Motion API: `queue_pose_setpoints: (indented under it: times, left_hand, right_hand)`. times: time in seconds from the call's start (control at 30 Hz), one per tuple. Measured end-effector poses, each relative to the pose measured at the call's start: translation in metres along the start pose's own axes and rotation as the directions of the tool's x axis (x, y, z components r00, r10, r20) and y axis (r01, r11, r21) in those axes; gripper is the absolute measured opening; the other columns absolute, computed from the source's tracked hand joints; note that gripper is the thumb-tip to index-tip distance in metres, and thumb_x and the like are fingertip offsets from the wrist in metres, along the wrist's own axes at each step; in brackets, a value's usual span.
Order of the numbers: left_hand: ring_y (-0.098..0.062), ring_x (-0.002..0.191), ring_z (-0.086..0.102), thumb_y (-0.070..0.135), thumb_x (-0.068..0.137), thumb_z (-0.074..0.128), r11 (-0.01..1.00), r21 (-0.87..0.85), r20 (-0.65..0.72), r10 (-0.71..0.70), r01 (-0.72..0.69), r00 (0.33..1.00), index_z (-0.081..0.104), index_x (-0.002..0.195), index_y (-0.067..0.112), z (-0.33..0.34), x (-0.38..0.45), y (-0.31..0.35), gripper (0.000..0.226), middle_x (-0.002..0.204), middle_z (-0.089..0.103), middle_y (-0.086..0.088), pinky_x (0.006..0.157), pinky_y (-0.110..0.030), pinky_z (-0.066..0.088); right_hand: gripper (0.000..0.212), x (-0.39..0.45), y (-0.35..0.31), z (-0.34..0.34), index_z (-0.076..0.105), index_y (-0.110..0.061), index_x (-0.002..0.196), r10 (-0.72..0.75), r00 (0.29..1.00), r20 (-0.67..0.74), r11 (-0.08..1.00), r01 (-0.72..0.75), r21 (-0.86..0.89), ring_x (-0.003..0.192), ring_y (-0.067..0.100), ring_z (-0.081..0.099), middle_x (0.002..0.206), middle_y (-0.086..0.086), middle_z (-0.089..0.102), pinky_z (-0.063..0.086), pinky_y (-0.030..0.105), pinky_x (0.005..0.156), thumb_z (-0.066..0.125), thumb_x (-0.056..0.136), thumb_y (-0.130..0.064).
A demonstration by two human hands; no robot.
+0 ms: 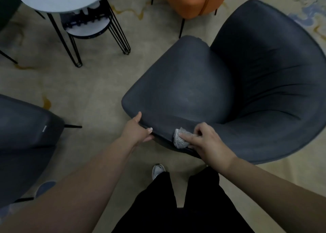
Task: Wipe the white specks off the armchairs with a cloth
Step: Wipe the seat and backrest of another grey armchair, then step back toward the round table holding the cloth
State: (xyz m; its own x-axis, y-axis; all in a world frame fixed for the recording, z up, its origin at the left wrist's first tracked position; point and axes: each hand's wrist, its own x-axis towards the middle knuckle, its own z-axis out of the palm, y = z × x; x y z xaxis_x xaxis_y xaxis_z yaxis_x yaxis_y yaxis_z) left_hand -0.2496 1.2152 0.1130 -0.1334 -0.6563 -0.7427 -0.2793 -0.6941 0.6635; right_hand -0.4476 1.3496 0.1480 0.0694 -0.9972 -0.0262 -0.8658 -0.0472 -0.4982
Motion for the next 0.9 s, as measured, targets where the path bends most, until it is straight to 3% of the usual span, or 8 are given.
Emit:
queue_pose_setpoints:
  times: [0.13, 0.23, 0.3, 0.37, 0.43, 0.57, 0.67, 0.9]
  left_hand:
    - [-0.032, 0.111, 0.06, -0.004, 0.092, 0.056, 0.997, 0.08, 0.003, 0.0, -0.001, 1.0, 0.016, 0.152, 0.033, 0.0, 0.001, -0.002, 0.082, 0.15, 0.038, -0.003, 0.052, -0.022, 0.054]
    - [-0.031, 0.098, 0.065, 0.005, 0.093, 0.058, 0.973, 0.223, 0.007, 0.057, -0.057, 0.998, 0.013, 0.153, 0.031, -0.003, -0.004, -0.003, 0.08, 0.144, 0.047, -0.006, 0.073, -0.037, 0.056]
    - [-0.033, 0.114, 0.06, 0.012, 0.092, 0.06, 0.914, 0.388, 0.012, 0.126, -0.121, 0.992, 0.014, 0.154, 0.022, -0.008, -0.009, -0.001, 0.078, 0.142, 0.05, -0.009, 0.093, -0.044, 0.051]
    - [-0.029, 0.127, 0.05, 0.016, 0.093, 0.059, 0.827, 0.535, 0.027, 0.189, -0.173, 0.982, 0.016, 0.154, 0.014, -0.014, -0.015, 0.003, 0.074, 0.145, 0.047, -0.01, 0.105, -0.04, 0.042]
    - [-0.027, 0.132, 0.045, 0.021, 0.095, 0.057, 0.731, 0.651, 0.015, 0.259, -0.206, 0.966, 0.018, 0.154, 0.013, -0.022, -0.022, 0.009, 0.071, 0.147, 0.045, -0.01, 0.104, -0.031, 0.036]
    - [-0.032, 0.128, 0.048, 0.027, 0.096, 0.055, 0.55, 0.812, -0.016, 0.353, -0.194, 0.935, 0.022, 0.153, 0.016, -0.04, -0.039, 0.015, 0.066, 0.143, 0.048, -0.015, 0.102, -0.034, 0.037]
    - [-0.028, 0.133, 0.042, 0.027, 0.097, 0.051, 0.449, 0.872, 0.009, 0.381, -0.193, 0.925, 0.024, 0.152, 0.015, -0.054, -0.052, 0.015, 0.063, 0.148, 0.041, -0.012, 0.109, -0.033, 0.033]
    - [-0.023, 0.138, 0.032, 0.037, 0.101, 0.04, 0.272, 0.957, -0.054, 0.52, -0.105, 0.852, 0.024, 0.152, 0.019, -0.068, -0.091, 0.024, 0.057, 0.156, 0.029, -0.004, 0.112, -0.032, 0.027]
  right_hand:
    - [0.038, 0.009, -0.011, 0.006, 0.065, -0.031, 0.12, 0.111, 0.994, -0.024, 0.993, -0.11, 0.03, 0.085, 0.017, 0.038, 0.093, 0.002, 0.039, 0.032, 0.024, 0.073, 0.067, 0.085, -0.015]
    - [0.036, 0.047, -0.026, 0.018, 0.057, -0.036, 0.128, 0.153, 0.978, 0.14, 0.983, -0.165, 0.076, 0.096, 0.023, 0.043, 0.103, 0.002, 0.039, 0.038, 0.03, 0.081, 0.052, 0.094, -0.027]
    - [0.037, 0.063, -0.026, 0.014, 0.055, -0.036, 0.13, 0.186, 0.958, 0.217, 0.973, -0.211, 0.098, 0.1, 0.023, 0.044, 0.105, -0.002, 0.036, 0.042, 0.035, 0.087, 0.052, 0.094, -0.029]
    - [0.035, 0.066, -0.019, 0.009, 0.057, -0.03, 0.126, 0.266, 0.944, 0.195, 0.941, -0.299, 0.161, 0.093, 0.019, 0.047, 0.101, -0.006, 0.038, 0.045, 0.031, 0.085, 0.056, 0.092, -0.035]
    - [0.035, 0.061, -0.014, -0.002, 0.057, -0.031, 0.125, 0.319, 0.941, 0.118, 0.922, -0.336, 0.192, 0.087, 0.015, 0.048, 0.097, -0.004, 0.038, 0.045, 0.026, 0.083, 0.057, 0.091, -0.038]
    - [0.043, 0.049, -0.011, -0.02, 0.05, -0.036, 0.134, 0.372, 0.928, -0.003, 0.912, -0.365, 0.189, 0.091, 0.018, 0.052, 0.101, -0.004, 0.04, 0.044, 0.032, 0.094, 0.057, 0.092, -0.035]
    - [0.042, 0.047, -0.012, -0.031, 0.051, -0.037, 0.134, 0.42, 0.907, -0.036, 0.885, -0.4, 0.237, 0.086, 0.011, 0.052, 0.099, -0.006, 0.042, 0.042, 0.026, 0.088, 0.055, 0.093, -0.038]
    - [0.041, 0.068, -0.022, -0.073, 0.052, -0.032, 0.135, 0.286, 0.958, -0.014, 0.919, -0.27, 0.285, 0.08, -0.009, 0.045, 0.105, 0.003, 0.05, 0.028, 0.006, 0.072, 0.055, 0.094, -0.032]
